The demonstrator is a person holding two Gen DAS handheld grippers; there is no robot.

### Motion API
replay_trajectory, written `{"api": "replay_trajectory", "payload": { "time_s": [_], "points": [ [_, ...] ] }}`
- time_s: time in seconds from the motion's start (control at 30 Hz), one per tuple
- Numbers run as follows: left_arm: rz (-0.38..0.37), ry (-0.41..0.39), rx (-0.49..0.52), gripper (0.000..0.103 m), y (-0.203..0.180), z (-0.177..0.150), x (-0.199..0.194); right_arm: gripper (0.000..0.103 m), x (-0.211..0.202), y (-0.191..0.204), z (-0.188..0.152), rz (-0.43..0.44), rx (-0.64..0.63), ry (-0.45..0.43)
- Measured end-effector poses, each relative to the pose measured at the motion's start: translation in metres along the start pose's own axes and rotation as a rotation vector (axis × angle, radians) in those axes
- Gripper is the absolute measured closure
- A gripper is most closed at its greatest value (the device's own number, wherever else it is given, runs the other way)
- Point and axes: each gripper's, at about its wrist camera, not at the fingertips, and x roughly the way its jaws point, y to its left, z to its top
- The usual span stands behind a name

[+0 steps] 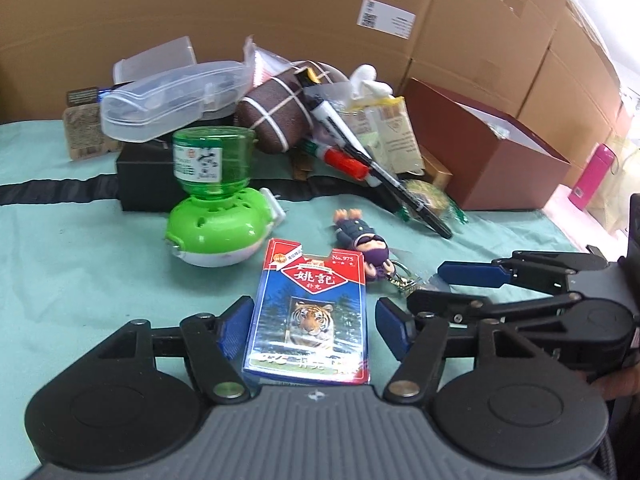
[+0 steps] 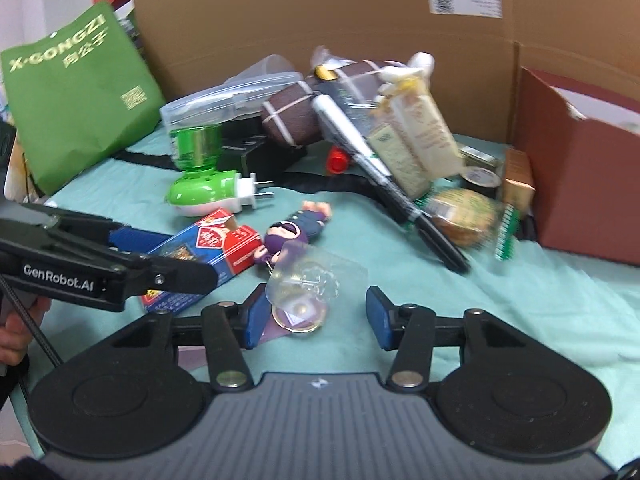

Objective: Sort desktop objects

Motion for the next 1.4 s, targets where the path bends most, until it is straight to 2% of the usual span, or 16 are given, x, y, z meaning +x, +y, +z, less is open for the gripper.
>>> {"api": "replay_trajectory", "payload": {
  "time_s": [0.07, 0.2, 0.27, 0.4, 0.53, 0.6, 0.63, 0.77, 0.87, 1.13, 1.4],
  "points": [
    [-0.004, 0.004, 0.008, 0.040, -0.003, 0.000, 0.000, 0.055, -0.006, -0.005, -0.003, -0.026, 0.014, -0.005],
    [0.004, 0.006, 0.020, 0.040, -0.007, 0.000, 0.002, 0.055, -0.014, -0.013, -0.006, -0.020, 0.037, 0.008],
    [0.013, 0.000, 0.025, 0.037, -0.008, -0.001, 0.004, 0.052, -0.015, -0.011, -0.006, -0.033, 0.026, 0.004],
    [0.029, 0.000, 0.035, 0.040, -0.010, -0.001, 0.005, 0.051, -0.013, -0.011, -0.006, -0.035, 0.029, 0.009],
    [0.029, 0.006, 0.038, 0.040, -0.011, 0.000, 0.004, 0.043, -0.011, -0.012, -0.005, -0.054, 0.036, 0.009],
    [0.036, 0.008, 0.051, 0.040, -0.014, 0.000, 0.006, 0.043, -0.010, -0.014, -0.005, -0.048, 0.051, 0.009],
    [0.041, 0.008, 0.051, 0.040, -0.014, 0.000, 0.006, 0.044, -0.011, -0.015, -0.005, -0.046, 0.057, 0.008],
    [0.020, 0.012, 0.011, 0.040, -0.012, 0.001, 0.002, 0.061, -0.016, -0.014, -0.005, -0.015, 0.063, 0.009],
    [0.010, 0.001, -0.015, 0.040, -0.011, 0.002, -0.004, 0.067, -0.020, -0.010, -0.004, -0.016, 0.046, 0.003],
    [0.002, -0.042, -0.002, 0.040, -0.021, 0.006, -0.021, 0.067, -0.030, -0.011, 0.002, -0.035, 0.042, -0.039],
    [0.005, -0.026, -0.020, 0.040, -0.016, 0.004, -0.018, 0.067, -0.011, -0.001, 0.014, -0.041, -0.039, -0.022]
  ]
}}
